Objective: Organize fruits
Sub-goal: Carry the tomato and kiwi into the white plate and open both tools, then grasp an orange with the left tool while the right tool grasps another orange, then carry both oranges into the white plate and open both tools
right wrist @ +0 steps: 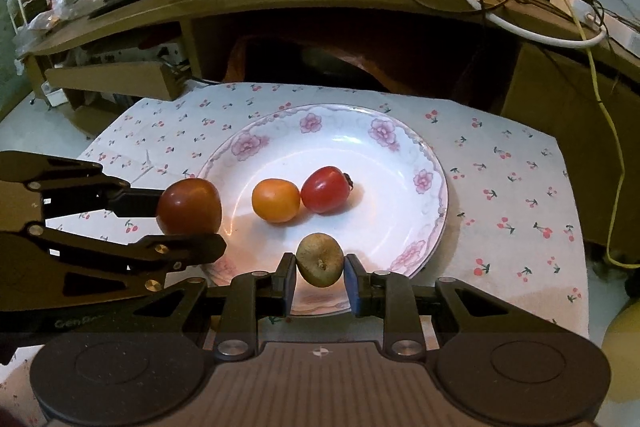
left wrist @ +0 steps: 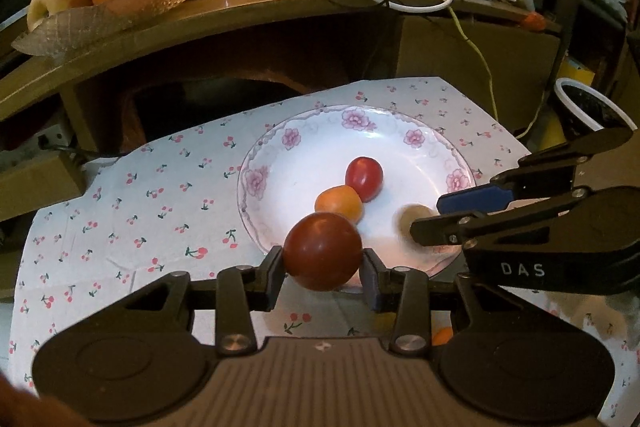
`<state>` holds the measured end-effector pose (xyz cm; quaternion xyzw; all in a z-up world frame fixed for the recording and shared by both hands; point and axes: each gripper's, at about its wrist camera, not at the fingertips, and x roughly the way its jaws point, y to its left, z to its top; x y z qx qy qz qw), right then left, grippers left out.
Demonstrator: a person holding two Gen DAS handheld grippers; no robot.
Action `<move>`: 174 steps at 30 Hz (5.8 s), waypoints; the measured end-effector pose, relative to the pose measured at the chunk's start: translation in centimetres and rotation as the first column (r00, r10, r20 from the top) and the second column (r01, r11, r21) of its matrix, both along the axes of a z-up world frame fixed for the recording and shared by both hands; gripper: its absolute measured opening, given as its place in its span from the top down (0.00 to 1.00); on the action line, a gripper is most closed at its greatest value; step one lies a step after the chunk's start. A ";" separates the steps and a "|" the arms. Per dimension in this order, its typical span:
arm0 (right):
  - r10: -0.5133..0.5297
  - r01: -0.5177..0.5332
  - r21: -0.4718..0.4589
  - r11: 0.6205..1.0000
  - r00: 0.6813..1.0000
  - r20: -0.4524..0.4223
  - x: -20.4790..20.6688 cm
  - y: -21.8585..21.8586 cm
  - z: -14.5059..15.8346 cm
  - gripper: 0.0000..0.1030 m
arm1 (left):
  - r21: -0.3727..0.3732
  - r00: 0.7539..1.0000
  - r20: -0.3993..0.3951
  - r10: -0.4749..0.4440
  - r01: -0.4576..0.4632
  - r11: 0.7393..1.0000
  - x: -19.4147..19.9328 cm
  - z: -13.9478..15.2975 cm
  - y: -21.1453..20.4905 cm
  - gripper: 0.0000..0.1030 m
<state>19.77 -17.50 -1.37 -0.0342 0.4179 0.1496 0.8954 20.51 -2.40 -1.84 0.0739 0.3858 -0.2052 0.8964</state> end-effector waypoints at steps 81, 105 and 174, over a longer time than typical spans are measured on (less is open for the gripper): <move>0.192 -0.188 0.048 0.981 0.976 -0.106 -5.3 0.6 -0.1 0.64 | 0.103 0.967 -0.127 -0.219 0.232 0.967 -8.1 -1.3 -0.4 0.61; 0.217 -0.217 0.011 0.976 0.965 -0.148 -4.9 2.6 -1.4 0.68 | 0.114 0.972 -0.145 -0.187 0.204 0.972 -7.6 -2.1 0.7 0.59; -0.018 0.019 -0.006 1.000 0.999 0.040 -0.1 -0.8 0.9 0.69 | 0.073 0.999 0.030 -0.041 0.038 0.997 -0.7 1.4 0.2 0.60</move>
